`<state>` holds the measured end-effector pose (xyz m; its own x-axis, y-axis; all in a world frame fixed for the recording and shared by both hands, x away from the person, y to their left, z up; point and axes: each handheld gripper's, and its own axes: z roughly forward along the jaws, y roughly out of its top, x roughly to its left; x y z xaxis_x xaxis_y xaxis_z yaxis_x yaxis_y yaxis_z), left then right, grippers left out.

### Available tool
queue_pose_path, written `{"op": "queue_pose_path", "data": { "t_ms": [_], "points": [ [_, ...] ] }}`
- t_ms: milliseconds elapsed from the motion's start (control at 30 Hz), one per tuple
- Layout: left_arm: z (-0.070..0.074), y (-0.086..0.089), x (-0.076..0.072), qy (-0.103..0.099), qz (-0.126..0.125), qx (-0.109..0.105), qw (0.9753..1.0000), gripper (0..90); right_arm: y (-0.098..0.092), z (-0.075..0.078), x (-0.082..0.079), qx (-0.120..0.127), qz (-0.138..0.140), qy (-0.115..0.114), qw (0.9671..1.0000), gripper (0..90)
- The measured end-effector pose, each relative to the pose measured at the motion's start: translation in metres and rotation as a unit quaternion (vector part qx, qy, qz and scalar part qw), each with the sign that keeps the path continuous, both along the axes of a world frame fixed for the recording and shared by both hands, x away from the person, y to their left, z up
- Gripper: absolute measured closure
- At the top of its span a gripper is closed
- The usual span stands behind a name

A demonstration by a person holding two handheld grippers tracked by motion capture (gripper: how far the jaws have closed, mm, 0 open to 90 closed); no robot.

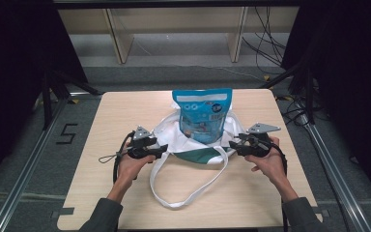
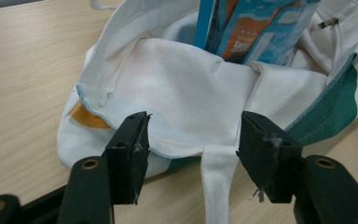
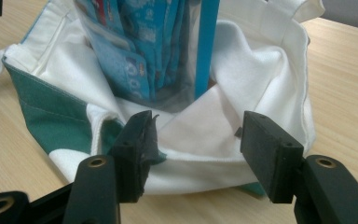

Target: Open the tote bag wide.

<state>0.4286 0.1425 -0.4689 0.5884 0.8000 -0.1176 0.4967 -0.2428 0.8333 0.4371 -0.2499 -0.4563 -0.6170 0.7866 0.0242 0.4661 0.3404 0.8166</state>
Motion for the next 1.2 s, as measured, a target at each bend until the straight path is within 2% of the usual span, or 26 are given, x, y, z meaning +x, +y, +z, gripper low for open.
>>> {"op": "queue_pose_path", "data": {
  "t_ms": [33,200,233,300,433,467,500,567,667,700,733,833,867,900,1067,1100,1200],
  "points": [
    [0.001,0.001,-0.001,0.001,-0.005,0.013,0.9999,41.2,0.001,-0.001,-0.002,0.006,-0.008,0.008,0.9999,44.3],
    [0.0,0.0,-0.007,0.0,-0.008,0.024,0.9997,39.4,0.002,0.002,-0.005,0.009,-0.01,0.023,0.9996,43.7],
    [-0.002,-0.001,-0.01,-0.002,0.0,0.024,0.9997,38.9,0.003,0.001,-0.005,0.007,-0.007,0.014,0.9999,43.4],
    [-0.003,-0.001,-0.011,-0.003,0.002,0.027,0.9996,39.0,0.003,0.001,-0.005,0.003,-0.003,0.011,0.9999,43.0],
    [-0.01,-0.001,-0.015,0.008,-0.002,0.027,0.9996,36.0,0.006,0.002,-0.007,-0.006,-0.002,0.017,0.9998,42.4],
    [-0.011,-0.001,-0.016,0.01,-0.001,0.027,0.9996,35.5,0.007,0.002,-0.008,-0.009,-0.002,0.015,0.9999,42.3],
    [-0.011,-0.001,-0.016,0.01,-0.003,0.027,0.9996,35.1,0.006,0.002,-0.008,-0.014,0.0,0.001,0.9999,42.3],
    [-0.011,-0.001,-0.017,0.008,-0.005,0.029,0.9995,34.3,0.006,0.004,-0.01,-0.014,-0.001,0.0,0.9999,42.0],
    [-0.011,-0.002,-0.019,0.013,-0.005,0.02,0.9997,32.9,0.006,0.004,-0.011,-0.009,0.0,-0.001,1.0,41.7],
    [-0.012,-0.002,-0.02,0.021,-0.011,0.01,0.9997,32.8,0.005,0.003,-0.011,-0.013,0.003,-0.006,0.9999,41.3],
    [-0.012,-0.002,-0.02,0.021,-0.011,0.01,0.9997,32.8,0.005,0.003,-0.012,-0.014,0.002,0.0,0.9999,41.1],
    [-0.011,-0.001,-0.024,0.018,-0.007,0.013,0.9997,32.8,0.004,0.002,-0.014,-0.012,0.0,0.0,0.9999,40.2],
    [-0.012,-0.002,-0.025,0.019,-0.003,0.003,0.9998,32.7,0.004,0.002,-0.015,-0.016,0.007,0.0,0.9999,39.8],
    [-0.012,0.0,-0.026,0.019,-0.007,0.01,0.9997,32.6,0.004,0.001,-0.016,-0.012,0.004,0.0,0.9999,39.5],
    [-0.012,0.002,-0.032,0.024,-0.008,0.009,0.9996,31.4,0.004,0.003,-0.025,-0.011,0.008,0.002,0.9999,38.4],
    [-0.012,0.003,-0.035,0.021,-0.007,0.005,0.9997,31.4,0.004,0.002,-0.026,-0.012,0.005,-0.005,0.9999,37.8],
    [-0.012,0.005,-0.038,0.02,-0.011,0.008,0.9997,31.3,0.003,0.003,-0.03,-0.015,0.002,-0.006,0.9999,37.6]
  ]
}}
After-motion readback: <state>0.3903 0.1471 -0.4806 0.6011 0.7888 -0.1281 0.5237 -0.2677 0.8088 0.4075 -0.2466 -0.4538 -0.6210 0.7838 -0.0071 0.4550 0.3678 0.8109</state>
